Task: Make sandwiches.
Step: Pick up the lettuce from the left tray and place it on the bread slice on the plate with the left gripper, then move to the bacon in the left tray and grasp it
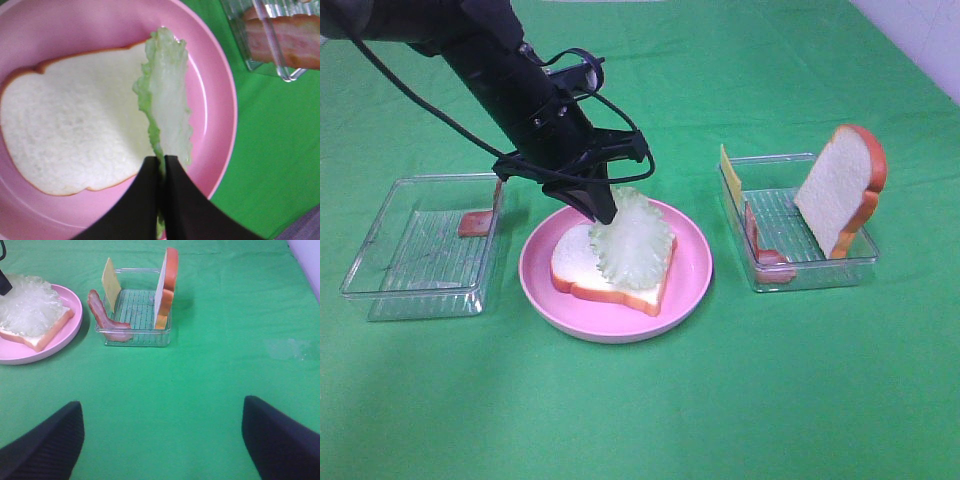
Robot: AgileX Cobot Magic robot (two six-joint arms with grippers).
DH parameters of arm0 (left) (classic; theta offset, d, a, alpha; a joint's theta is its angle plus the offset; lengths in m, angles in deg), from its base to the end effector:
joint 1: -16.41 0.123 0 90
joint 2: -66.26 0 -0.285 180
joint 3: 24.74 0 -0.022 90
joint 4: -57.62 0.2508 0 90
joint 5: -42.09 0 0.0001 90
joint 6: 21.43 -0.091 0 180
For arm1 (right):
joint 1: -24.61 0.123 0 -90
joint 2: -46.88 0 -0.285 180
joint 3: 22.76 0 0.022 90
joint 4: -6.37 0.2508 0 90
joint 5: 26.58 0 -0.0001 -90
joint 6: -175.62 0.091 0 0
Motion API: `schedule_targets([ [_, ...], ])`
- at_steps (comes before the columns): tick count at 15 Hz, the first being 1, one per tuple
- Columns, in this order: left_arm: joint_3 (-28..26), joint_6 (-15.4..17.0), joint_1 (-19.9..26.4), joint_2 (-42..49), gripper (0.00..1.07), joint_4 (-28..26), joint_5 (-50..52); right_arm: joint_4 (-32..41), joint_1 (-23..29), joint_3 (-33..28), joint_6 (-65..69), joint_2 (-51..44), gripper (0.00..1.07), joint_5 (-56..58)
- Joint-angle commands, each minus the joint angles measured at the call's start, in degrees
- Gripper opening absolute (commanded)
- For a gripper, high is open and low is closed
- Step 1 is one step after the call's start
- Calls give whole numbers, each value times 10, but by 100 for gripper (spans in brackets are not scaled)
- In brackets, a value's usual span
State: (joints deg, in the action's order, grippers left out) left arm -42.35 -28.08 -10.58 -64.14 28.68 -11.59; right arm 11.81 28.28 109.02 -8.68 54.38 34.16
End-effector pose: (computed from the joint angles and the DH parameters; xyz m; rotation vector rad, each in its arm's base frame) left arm 0.3842 -0.2355 0.1831 0.4811 2.8700 -0.7027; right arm -0.0070 0.0071 0.2793 -0.1461 2.0254 0.1064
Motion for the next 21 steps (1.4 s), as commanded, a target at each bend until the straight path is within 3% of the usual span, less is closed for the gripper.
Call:
schedule_targets([
  [1, 1, 32, -2, -1, 0, 33, 0, -2, -3, 0, 6, -8, 81, -1],
  [2, 1, 37, -2, -1, 3, 37, 0, -2, -3, 0, 6, -8, 81, -1],
  [3, 1, 38, -2, -1, 13, 37, 1, -2, -3, 0, 6, -8, 81, -1],
  [5, 1, 38, -2, -1, 50, 37, 2, -2, -3, 0, 6, -8, 81, -1],
  [7, -3, 38, -2, 3, 70, 38, 3, -2, -3, 0, 6, -8, 81, -1],
  [9, -28, 48, -2, 14, 73, 50, 2, -2, -3, 0, 6, -8, 81, -1],
  [12, -81, 122, -2, 23, 73, 110, -29, -2, -3, 0, 6, -8, 81, -1],
  [15, -179, 247, 0, 22, 73, 264, -151, -2, -3, 0, 6, -8, 81, -1],
  [17, -194, 273, 15, 22, 73, 289, -190, -2, -3, 0, 6, -8, 81, -1],
  [21, -195, 274, 57, 21, 73, 289, -201, -2, -3, 0, 6, -8, 81, -1],
])
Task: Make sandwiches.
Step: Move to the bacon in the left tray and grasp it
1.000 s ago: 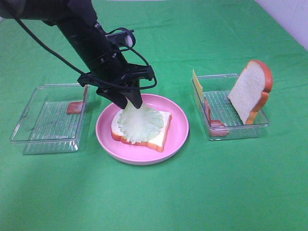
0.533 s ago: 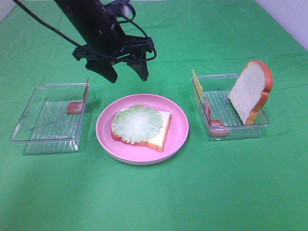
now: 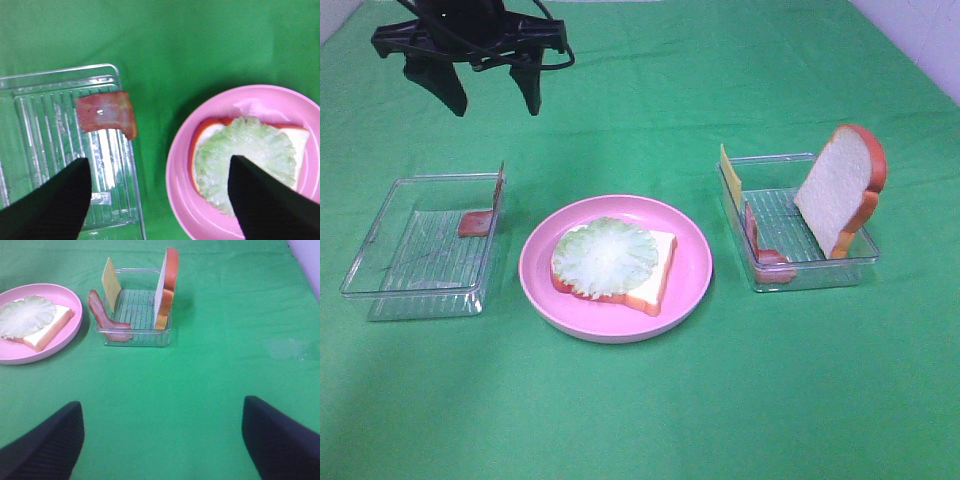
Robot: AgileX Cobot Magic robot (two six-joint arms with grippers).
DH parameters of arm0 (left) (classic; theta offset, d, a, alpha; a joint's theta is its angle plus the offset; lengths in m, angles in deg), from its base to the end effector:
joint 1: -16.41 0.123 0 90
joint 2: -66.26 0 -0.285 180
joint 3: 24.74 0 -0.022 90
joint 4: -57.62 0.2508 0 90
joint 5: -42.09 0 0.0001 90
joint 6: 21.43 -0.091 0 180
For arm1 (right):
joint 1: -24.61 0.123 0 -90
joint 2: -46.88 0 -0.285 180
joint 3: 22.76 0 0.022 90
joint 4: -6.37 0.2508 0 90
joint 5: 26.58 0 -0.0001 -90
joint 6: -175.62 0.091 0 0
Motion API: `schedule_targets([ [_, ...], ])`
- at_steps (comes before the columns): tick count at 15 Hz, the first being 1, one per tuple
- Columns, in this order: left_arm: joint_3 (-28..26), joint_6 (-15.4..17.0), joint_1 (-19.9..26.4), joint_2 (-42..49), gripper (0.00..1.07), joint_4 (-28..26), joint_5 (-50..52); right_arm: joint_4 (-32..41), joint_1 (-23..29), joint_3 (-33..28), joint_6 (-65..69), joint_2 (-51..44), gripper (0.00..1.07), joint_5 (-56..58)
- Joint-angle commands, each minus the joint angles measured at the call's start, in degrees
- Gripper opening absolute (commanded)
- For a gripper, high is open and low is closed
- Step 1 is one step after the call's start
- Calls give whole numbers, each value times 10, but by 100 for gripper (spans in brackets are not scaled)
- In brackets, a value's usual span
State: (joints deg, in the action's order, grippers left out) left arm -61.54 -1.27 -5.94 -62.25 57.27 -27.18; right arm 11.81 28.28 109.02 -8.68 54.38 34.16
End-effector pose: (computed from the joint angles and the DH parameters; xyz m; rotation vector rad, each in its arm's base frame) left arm 0.4237 -0.1748 0.2745 0.0524 2.8284 -0.1798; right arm -0.0070 0.0071 0.2793 -0.1461 2.0254 0.1064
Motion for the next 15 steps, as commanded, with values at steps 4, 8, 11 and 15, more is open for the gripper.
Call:
schedule_targets([
  [4, 4, 6, 23, -4, 73, 8, -45, -2, -3, 0, 6, -8, 81, -1],
  [8, 4, 6, 23, -56, 72, 7, -45, -2, -3, 0, 6, -8, 81, -1],
  [11, 4, 5, 23, -80, 72, 3, -45, -2, -3, 0, 6, -8, 81, -1],
  [15, 4, 5, 23, -104, 71, 8, -45, -2, -3, 0, 6, -8, 81, -1],
])
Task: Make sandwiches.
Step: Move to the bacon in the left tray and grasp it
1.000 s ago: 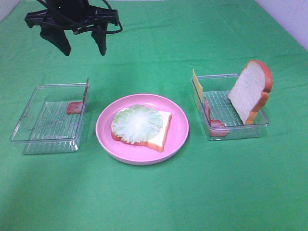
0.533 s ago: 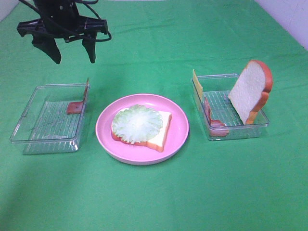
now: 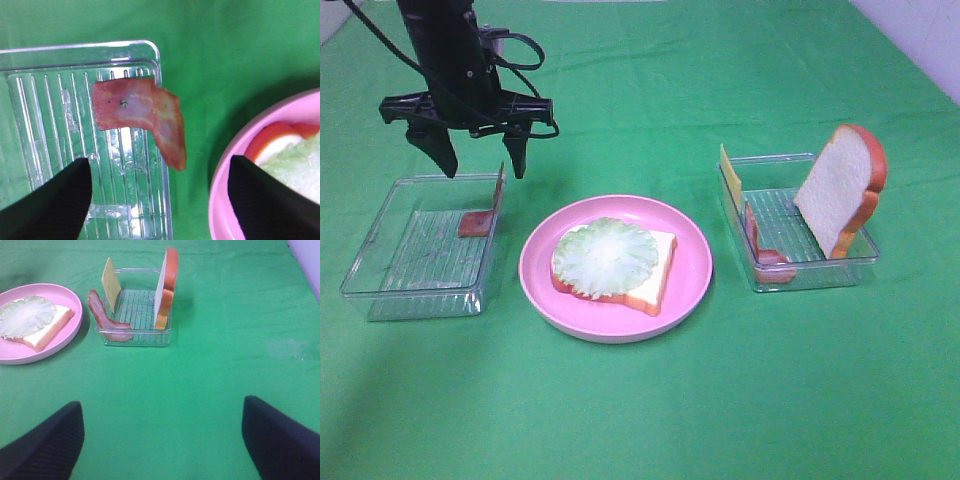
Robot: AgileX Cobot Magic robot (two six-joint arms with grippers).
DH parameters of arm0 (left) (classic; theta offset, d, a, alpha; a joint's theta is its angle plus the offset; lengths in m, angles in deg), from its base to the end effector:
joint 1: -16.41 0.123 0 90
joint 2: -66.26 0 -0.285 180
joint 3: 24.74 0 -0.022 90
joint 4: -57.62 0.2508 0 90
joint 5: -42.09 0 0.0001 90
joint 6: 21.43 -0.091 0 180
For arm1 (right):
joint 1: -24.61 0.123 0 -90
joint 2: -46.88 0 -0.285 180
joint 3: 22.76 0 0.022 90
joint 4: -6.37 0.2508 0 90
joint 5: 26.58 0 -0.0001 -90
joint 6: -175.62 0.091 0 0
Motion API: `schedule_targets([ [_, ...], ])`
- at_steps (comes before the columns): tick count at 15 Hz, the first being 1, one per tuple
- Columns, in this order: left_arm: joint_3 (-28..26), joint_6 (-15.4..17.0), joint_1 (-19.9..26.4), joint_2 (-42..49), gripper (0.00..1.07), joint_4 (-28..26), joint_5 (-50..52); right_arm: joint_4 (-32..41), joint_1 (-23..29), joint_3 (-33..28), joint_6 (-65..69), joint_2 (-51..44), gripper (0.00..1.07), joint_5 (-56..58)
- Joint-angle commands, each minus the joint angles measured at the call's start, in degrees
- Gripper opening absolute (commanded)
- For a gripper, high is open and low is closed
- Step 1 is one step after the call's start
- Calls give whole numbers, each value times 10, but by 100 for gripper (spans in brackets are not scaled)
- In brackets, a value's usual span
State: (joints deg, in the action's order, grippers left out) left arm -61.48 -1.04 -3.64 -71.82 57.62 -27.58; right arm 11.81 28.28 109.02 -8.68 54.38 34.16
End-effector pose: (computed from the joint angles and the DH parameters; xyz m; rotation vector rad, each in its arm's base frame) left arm 0.4475 -0.1633 0.1958 -0.0089 2.9933 -0.0813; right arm -0.0070 0.0071 0.2793 -0.1461 2.0254 0.1064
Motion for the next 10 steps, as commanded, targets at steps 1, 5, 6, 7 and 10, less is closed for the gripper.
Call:
schedule_targets([
  [1, 3, 3, 0, -14, 69, 5, -41, -2, -3, 0, 6, -8, 81, -1],
  [5, 3, -1, 0, -22, 45, 5, -30, -2, -3, 0, 6, -8, 81, -1],
  [6, 3, -1, 0, -22, 37, 5, -23, -2, -3, 0, 6, -8, 81, -1],
  [7, 3, -1, 0, -22, 30, 7, -14, -2, -3, 0, 6, -8, 81, -1],
  [10, 3, -1, 0, -22, 8, 10, 2, -2, -3, 0, 6, -8, 81, -1],
])
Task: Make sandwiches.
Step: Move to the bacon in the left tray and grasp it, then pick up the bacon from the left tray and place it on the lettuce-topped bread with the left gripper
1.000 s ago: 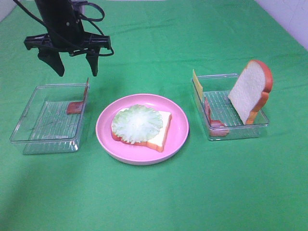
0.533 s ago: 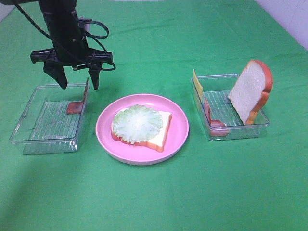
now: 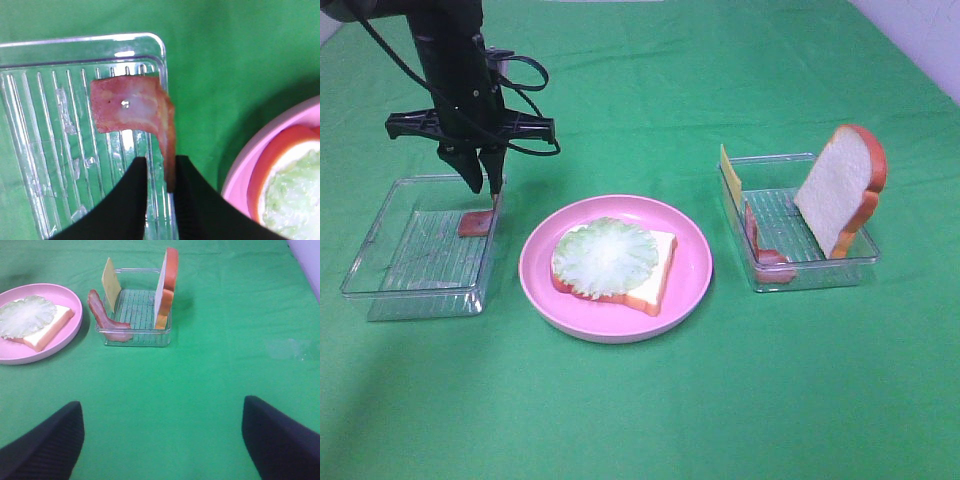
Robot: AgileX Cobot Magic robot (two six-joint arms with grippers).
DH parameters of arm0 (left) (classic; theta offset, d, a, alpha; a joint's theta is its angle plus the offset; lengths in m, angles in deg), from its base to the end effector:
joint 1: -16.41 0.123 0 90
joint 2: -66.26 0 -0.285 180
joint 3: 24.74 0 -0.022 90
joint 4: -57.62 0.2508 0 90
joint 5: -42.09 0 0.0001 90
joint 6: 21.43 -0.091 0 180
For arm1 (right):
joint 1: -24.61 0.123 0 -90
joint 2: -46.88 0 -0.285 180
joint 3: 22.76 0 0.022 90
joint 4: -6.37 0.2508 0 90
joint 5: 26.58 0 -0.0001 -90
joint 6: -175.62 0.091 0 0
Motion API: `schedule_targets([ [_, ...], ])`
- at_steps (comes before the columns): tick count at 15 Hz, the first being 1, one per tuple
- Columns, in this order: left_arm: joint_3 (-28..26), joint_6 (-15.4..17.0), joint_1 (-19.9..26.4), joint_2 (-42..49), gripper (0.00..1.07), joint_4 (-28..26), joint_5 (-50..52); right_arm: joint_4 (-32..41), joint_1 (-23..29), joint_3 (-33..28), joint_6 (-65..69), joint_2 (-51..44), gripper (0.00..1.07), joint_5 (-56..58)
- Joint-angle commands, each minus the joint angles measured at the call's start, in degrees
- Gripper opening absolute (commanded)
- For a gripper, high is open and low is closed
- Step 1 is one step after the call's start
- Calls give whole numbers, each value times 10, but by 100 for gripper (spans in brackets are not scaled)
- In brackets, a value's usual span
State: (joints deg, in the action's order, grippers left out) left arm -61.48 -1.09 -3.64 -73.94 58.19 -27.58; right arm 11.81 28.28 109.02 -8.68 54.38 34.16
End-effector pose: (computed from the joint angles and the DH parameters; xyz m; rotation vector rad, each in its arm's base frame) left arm 0.4501 -0.1633 0.1781 -0.0033 3.0254 -0.0492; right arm -0.0070 0.0071 0.2793 -0.1461 2.0254 0.1064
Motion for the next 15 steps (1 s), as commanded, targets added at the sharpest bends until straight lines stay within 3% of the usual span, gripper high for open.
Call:
schedule_targets([
  [1, 3, 0, 0, -1, 0, 4, 3, -2, -3, 0, 6, -8, 81, -1],
  [5, 2, -5, -2, 15, 0, 2, 1, -2, -3, 0, 6, -8, 81, -1],
  [9, -15, -33, -5, 49, 0, -52, -11, -2, -3, 0, 6, -8, 81, -1],
  [13, -15, -131, -12, 83, 0, -258, -3, -2, -3, 0, 6, -8, 81, -1],
  [15, -15, -156, -32, 83, 0, -295, 7, -2, -3, 0, 6, -8, 81, -1],
])
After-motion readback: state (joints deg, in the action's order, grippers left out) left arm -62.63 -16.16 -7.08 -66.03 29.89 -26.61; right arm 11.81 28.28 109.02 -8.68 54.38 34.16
